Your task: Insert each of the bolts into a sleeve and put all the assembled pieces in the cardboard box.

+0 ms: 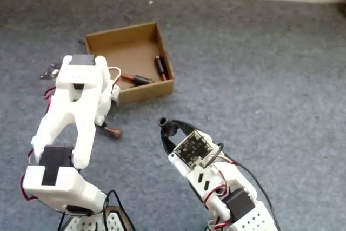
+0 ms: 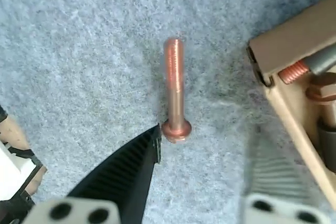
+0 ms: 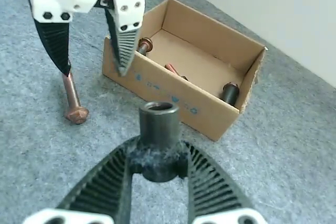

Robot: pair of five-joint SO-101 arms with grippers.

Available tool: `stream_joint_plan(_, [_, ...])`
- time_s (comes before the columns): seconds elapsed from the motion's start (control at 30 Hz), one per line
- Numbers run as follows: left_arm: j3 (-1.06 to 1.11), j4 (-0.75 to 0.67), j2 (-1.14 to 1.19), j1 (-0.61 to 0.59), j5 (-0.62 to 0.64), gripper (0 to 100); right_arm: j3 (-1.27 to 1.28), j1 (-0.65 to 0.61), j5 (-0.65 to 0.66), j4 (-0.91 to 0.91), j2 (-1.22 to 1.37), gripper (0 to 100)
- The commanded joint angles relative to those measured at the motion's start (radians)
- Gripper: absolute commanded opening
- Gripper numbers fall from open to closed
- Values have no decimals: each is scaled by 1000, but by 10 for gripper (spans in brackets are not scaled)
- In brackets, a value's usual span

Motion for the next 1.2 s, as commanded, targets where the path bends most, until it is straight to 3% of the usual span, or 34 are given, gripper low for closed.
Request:
stream_joint_plan(0.0, [-7, -8, -47, -5, 8, 435, 21, 16, -3, 1, -15, 5])
stream_joint_plan(0.17, [-10, -6, -58, -8, 6, 436, 21, 16, -3, 1, -15, 5])
stream_joint_plan(0.3, [-39, 5, -59, -8, -72, 436, 21, 44, -3, 1, -15, 5])
stream_joint_plan(0.53, [-182, 236, -59, -8, -210, 435, 21, 47, -2, 1, -15, 5])
stream_joint_plan(0.73, [-199, 261, -59, -25, -345, 435, 21, 47, -2, 1, -15, 5])
stream_joint_plan(0.9, [-209, 262, -62, -42, -606, 350, 21, 47, -2, 1, -15, 5])
stream_joint_plan(1.17, [-206, 256, -173, -76, -1298, 42, 21, 47, -2, 1, -15, 5])
